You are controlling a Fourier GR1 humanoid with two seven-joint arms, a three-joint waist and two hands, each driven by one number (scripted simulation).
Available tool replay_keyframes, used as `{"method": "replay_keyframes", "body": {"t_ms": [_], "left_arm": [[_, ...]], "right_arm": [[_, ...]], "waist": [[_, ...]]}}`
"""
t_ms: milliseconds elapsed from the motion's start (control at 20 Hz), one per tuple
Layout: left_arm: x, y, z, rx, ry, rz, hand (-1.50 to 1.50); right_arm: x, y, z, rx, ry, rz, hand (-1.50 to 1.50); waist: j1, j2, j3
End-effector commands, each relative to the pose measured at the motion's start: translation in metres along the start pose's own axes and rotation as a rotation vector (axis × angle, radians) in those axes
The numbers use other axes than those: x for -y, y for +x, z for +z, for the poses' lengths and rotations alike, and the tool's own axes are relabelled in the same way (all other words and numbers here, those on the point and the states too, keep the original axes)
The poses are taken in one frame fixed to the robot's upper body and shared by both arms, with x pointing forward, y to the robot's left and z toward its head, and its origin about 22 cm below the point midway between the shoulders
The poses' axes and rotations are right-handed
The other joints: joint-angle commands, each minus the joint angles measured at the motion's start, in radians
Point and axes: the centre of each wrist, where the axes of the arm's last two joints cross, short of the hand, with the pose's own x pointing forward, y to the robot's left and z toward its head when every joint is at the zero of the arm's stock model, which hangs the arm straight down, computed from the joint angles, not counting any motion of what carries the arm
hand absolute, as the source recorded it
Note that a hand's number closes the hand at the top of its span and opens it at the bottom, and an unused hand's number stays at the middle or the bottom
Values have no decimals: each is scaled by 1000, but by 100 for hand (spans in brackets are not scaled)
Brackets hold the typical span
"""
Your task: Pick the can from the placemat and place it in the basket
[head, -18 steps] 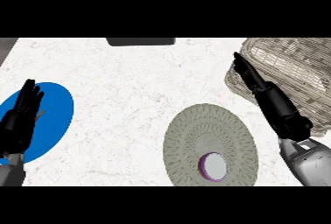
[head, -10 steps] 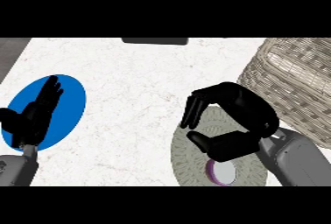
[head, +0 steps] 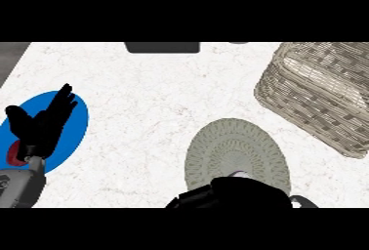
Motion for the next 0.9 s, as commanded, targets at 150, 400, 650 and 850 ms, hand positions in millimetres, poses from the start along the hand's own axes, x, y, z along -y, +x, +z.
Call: {"method": "replay_keyframes", "body": {"t_ms": [150, 400, 650, 850], "left_arm": [[-9, 12, -3, -21, 5, 5, 0], [-6, 0, -3, -33, 10, 1, 0], [1, 9, -2, -15, -2, -3, 0], [-6, 7, 1, -25, -14, -6, 0]], "right_arm": [[9, 63, -10, -238, 126, 159, -150], [60, 106, -24, -431, 155, 642, -150], [114, 134, -31, -626, 121, 715, -150], [133, 136, -48, -739, 326, 670, -150]], "waist": [[-11, -9, -4], [-27, -17, -9], [0, -5, -5], [10, -4, -6]]}}
